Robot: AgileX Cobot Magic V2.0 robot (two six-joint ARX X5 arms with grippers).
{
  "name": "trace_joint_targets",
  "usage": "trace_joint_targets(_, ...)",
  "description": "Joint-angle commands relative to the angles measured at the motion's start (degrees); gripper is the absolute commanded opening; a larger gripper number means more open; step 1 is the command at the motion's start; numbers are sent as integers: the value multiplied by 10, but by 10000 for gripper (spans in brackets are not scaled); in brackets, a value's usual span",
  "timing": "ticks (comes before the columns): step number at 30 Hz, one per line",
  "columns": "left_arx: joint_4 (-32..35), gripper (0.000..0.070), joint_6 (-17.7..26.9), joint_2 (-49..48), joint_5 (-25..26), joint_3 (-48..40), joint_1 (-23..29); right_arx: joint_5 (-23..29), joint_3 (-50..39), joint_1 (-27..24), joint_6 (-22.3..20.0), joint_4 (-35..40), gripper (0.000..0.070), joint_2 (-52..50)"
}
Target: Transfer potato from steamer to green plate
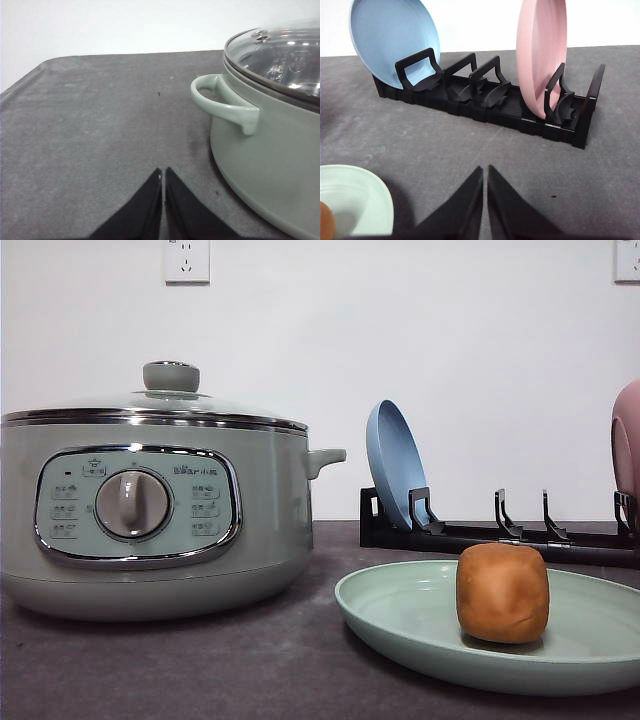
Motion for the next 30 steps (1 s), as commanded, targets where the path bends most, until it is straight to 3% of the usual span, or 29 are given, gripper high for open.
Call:
trace_joint_targets(1, -4, 2, -1, -1, -1, -12, 0, -1, -3, -1, 5, 1, 1, -2)
trace_joint_targets(30, -4, 2, -1, -1, -1, -12, 0, -1, -3, -1, 5, 1, 1, -2)
